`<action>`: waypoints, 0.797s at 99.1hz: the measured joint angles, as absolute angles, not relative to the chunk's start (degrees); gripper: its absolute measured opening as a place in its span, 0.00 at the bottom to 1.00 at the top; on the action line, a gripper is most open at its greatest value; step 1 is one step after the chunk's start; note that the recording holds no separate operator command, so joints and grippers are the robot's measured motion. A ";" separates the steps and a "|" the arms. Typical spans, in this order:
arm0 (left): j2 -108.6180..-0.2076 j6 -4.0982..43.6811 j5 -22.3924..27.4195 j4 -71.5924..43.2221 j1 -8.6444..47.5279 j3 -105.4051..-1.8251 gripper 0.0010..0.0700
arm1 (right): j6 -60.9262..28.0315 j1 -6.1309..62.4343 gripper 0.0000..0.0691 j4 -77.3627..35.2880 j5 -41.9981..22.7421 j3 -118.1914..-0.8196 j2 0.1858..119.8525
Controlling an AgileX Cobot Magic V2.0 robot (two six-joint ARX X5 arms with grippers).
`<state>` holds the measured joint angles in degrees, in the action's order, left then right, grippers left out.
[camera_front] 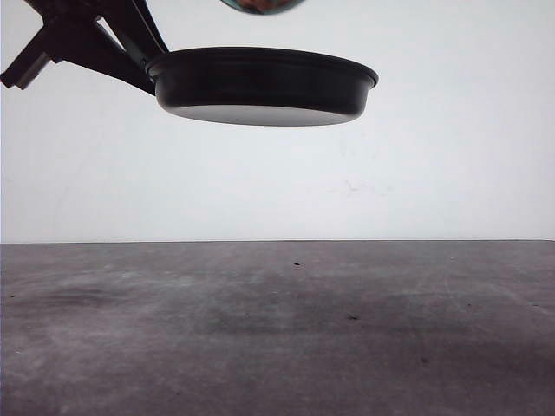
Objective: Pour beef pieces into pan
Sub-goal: 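Tilt the bowl over the held pan with the right gripper, pouring cubes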
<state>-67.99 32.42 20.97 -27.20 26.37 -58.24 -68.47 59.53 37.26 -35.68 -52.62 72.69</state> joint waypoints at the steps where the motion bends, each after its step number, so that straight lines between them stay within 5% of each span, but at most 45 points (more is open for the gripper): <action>1: -67.99 32.42 20.93 -27.18 26.35 -58.24 0.06 | -68.29 59.48 0.02 36.86 -35.53 -52.62 72.69; 51: -67.99 32.34 20.93 -27.18 26.33 -58.24 0.06 | -19.94 53.17 0.02 15.62 -33.87 -52.62 67.72; 62: -67.99 32.34 20.75 -26.72 26.33 -58.24 0.06 | -23.38 52.99 0.02 17.37 -36.99 -52.62 67.13; 79: -67.99 32.36 20.32 -24.58 26.30 -58.24 0.06 | -45.60 56.29 0.02 30.17 -35.55 -52.62 67.37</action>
<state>-67.99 32.36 20.32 -24.58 26.30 -58.24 -45.60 56.29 30.17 -35.55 -52.62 67.37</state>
